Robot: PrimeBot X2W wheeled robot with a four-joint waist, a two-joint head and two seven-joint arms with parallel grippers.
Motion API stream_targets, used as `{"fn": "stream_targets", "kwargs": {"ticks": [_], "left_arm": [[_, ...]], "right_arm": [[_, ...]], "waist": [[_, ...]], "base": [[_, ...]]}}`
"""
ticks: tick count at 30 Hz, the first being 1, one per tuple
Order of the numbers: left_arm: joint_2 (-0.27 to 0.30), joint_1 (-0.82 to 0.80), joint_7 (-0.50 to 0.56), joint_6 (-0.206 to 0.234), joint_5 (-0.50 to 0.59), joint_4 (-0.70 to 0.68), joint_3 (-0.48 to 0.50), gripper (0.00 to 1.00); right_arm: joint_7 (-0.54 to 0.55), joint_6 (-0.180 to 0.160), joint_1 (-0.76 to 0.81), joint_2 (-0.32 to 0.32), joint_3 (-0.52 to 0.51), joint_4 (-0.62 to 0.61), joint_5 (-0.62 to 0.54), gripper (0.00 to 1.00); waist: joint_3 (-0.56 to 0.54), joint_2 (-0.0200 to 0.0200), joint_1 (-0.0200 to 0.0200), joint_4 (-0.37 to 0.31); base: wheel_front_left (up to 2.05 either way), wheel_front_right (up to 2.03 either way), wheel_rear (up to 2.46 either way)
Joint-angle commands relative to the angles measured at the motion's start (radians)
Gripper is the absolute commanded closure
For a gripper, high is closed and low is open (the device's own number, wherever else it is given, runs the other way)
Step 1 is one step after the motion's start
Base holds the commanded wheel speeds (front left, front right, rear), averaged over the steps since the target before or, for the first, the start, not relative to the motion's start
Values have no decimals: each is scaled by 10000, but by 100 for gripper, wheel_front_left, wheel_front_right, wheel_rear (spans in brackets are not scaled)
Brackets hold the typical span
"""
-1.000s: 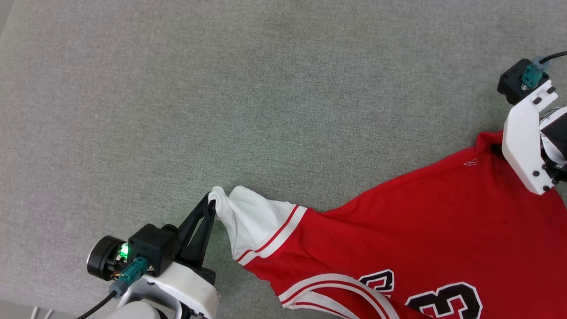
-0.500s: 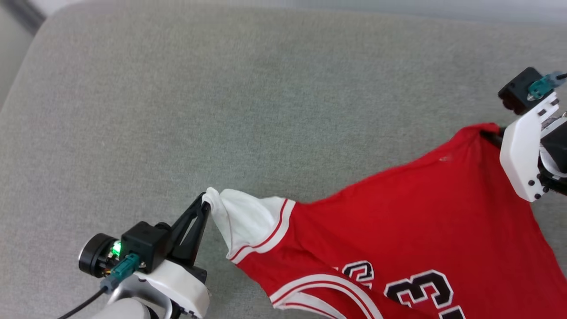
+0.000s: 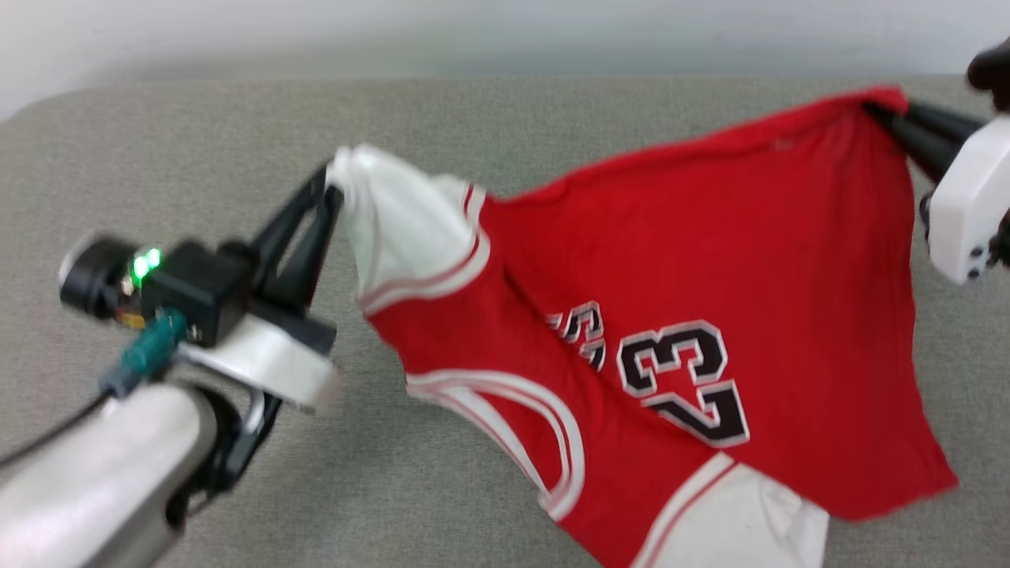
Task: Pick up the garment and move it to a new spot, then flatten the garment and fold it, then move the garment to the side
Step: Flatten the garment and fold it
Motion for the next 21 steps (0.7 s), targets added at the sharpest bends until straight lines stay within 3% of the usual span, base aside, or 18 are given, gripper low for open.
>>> {"fn": "stream_targets", "kwargs": {"ticks": [1, 10, 21], "left_arm": [[-50, -371, 81, -79, 133, 53, 54, 100], [-997, -4108, 755, -1438, 324, 1184, 482, 100], [-2456, -8443, 784, -2737, 573, 4029, 886, 100]], "right_arm": [[-65, -9, -177, 182, -173, -59, -142, 100], [-154, -11, -1572, 1548, -2052, 95, -1692, 100], [-342, -11, -4610, 2471, -2887, 1474, -3033, 100]], "waist": [[153, 0, 0, -115], [1304, 0, 0, -540], [2363, 0, 0, -641]], "base": [[0, 0, 0], [0, 0, 0], [0, 0, 0]]}}
